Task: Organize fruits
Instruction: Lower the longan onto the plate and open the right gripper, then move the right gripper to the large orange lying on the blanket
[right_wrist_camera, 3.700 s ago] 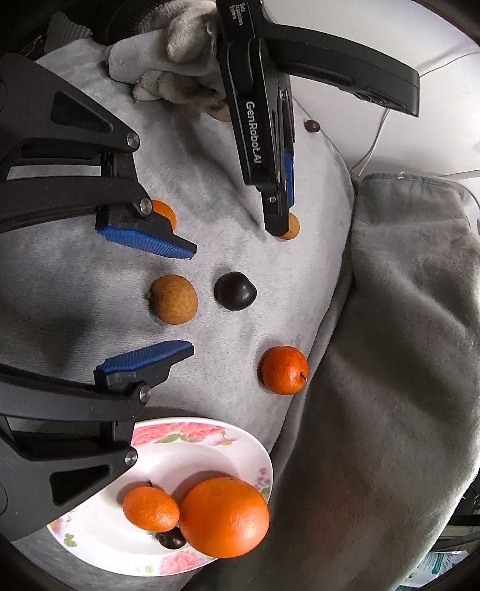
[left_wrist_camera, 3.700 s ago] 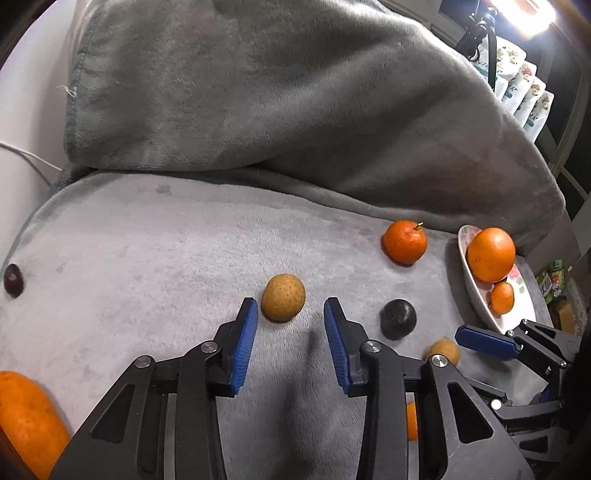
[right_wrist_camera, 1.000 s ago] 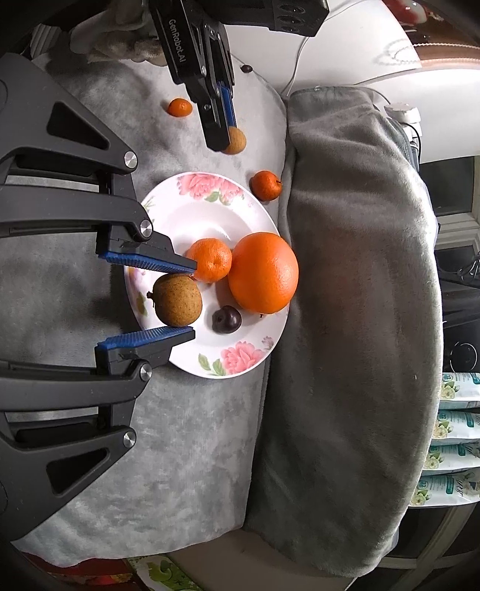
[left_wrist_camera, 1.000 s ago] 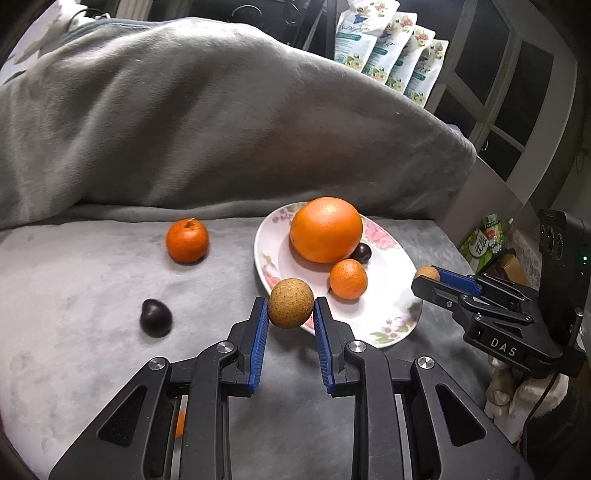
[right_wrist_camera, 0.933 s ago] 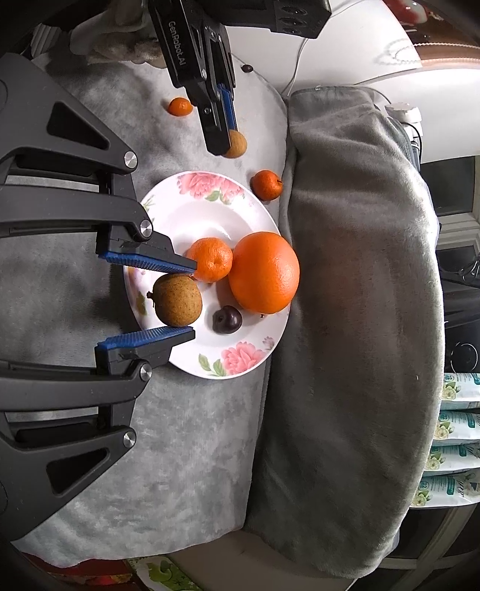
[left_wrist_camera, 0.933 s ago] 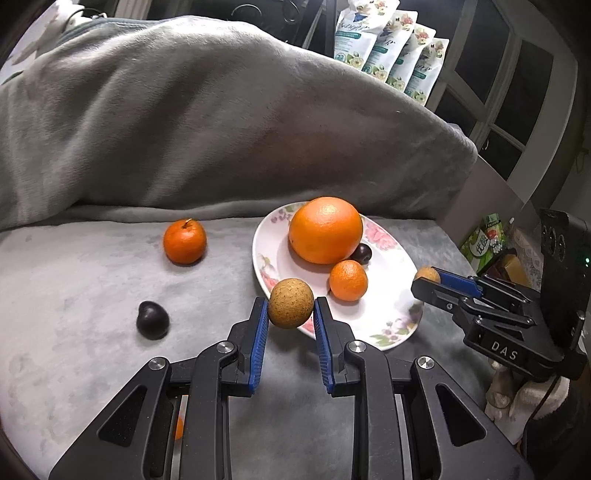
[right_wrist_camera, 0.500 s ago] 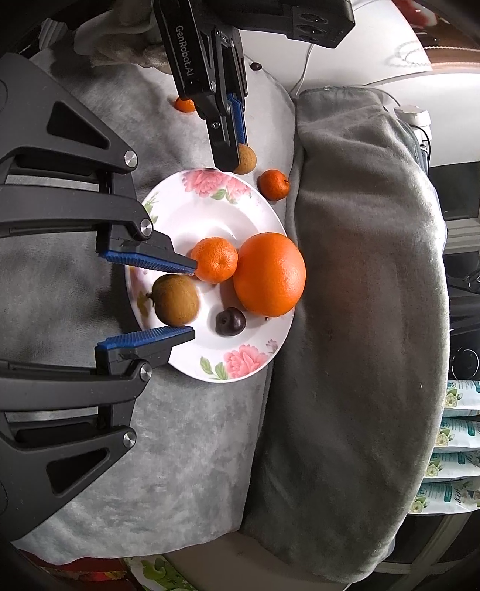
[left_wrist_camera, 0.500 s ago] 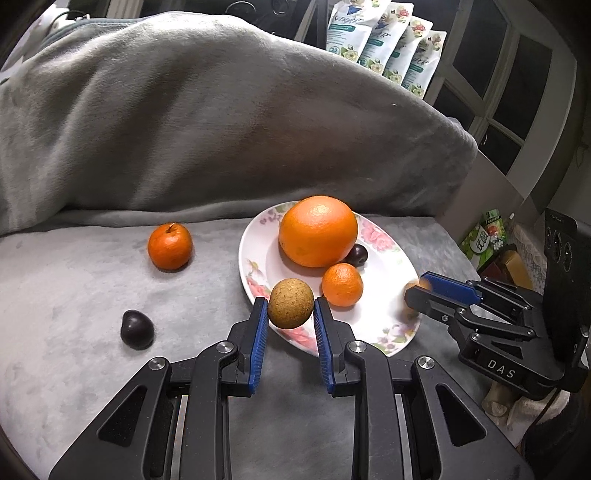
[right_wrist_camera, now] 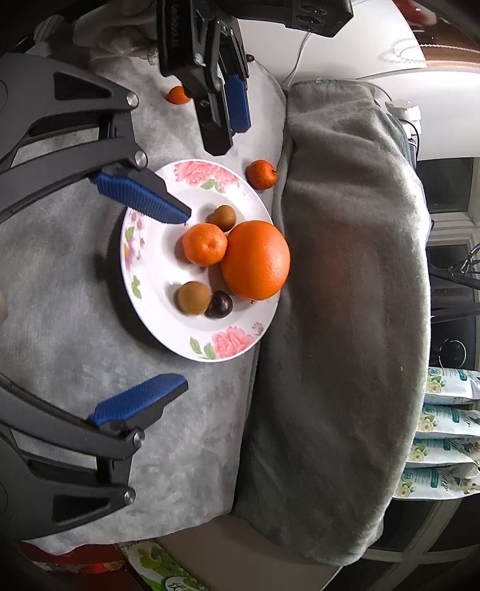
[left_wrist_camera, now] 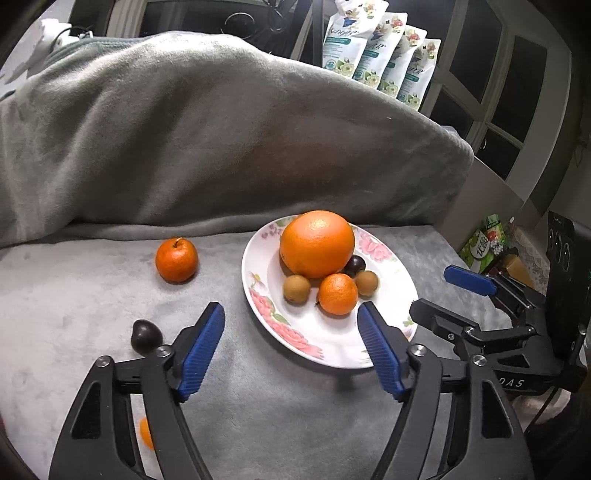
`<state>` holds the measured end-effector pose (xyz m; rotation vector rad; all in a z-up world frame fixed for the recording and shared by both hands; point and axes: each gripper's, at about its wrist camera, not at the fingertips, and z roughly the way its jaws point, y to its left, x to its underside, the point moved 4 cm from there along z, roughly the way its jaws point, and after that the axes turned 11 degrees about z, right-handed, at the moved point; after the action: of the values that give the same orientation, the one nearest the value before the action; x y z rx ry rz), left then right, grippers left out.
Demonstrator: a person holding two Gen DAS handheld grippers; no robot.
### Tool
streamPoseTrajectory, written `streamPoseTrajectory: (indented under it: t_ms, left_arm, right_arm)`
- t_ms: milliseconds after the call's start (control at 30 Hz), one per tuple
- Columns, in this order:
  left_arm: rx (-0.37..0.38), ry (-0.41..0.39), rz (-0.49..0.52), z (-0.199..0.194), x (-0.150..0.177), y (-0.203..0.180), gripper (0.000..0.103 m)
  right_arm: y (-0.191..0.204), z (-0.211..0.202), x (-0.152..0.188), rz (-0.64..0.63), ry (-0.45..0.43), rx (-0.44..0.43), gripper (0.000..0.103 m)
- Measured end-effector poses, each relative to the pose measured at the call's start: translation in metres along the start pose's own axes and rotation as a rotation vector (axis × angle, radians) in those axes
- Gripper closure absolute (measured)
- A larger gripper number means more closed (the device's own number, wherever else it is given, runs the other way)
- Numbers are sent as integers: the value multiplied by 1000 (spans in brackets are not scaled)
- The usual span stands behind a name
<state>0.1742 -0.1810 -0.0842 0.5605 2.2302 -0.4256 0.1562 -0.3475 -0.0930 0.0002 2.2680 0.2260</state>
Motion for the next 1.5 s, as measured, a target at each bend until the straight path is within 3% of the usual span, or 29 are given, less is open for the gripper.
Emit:
streamPoseTrajectory:
  t_ms: [833,1500]
  left_arm:
    - [-61,-28,-14,-38,12,13,24]
    - [-196,-69,-106,-115,75,65,24]
  right_arm:
    - [18,-16,-3,-6,0,-8,11]
    - [86,-19,-6,-33,30,-168,11]
